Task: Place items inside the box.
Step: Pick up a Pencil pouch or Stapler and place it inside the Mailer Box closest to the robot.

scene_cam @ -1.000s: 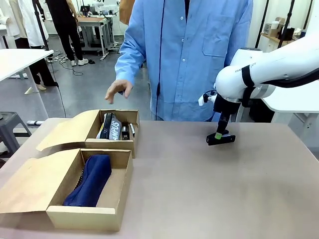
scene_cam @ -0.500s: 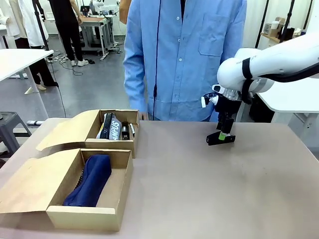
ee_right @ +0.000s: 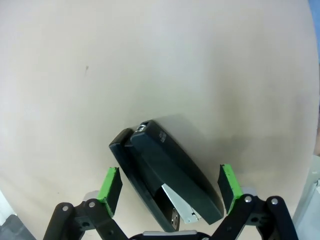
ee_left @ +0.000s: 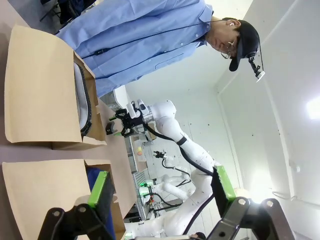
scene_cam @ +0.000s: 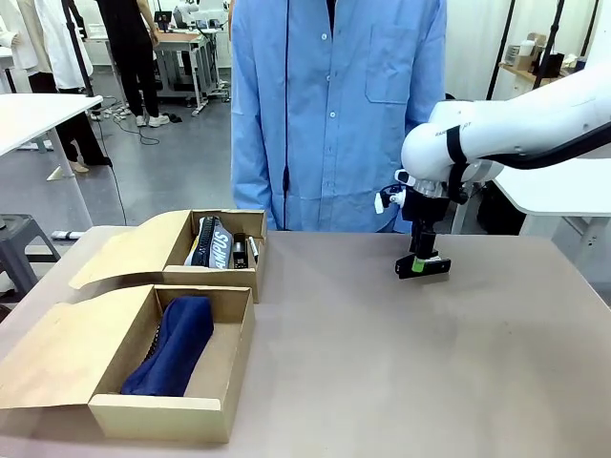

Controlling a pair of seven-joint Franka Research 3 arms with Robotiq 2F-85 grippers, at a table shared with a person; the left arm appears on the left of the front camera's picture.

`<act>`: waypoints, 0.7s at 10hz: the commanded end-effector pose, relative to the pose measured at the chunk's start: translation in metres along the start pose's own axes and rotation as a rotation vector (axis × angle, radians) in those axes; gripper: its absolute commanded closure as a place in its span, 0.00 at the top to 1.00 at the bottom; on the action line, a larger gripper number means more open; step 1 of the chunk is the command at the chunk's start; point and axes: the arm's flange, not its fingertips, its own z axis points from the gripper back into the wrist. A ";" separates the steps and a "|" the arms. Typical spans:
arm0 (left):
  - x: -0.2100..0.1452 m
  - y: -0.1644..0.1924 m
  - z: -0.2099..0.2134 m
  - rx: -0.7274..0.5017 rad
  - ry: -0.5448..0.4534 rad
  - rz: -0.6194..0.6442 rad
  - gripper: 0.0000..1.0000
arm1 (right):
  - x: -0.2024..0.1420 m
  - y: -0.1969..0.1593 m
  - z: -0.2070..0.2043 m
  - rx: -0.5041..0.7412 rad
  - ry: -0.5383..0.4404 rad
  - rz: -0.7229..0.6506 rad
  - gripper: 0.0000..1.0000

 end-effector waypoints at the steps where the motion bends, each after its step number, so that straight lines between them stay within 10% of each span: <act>1: -0.001 -0.002 -0.001 -0.014 0.003 -0.012 1.00 | 0.000 -0.009 0.000 -0.001 0.079 -0.011 1.00; 4: -0.001 -0.002 -0.001 -0.014 0.003 -0.012 1.00 | -0.009 -0.008 -0.012 0.054 0.111 -0.007 1.00; 5: -0.001 -0.002 -0.001 -0.014 0.003 -0.012 1.00 | -0.010 -0.007 -0.012 0.063 0.114 0.015 0.42; 6: -0.001 -0.002 -0.001 -0.014 0.003 -0.012 1.00 | -0.010 -0.006 -0.012 0.072 0.125 0.017 0.40; 7: -0.001 -0.002 -0.001 -0.014 0.003 -0.012 1.00 | -0.011 -0.006 -0.013 0.077 0.135 0.014 0.00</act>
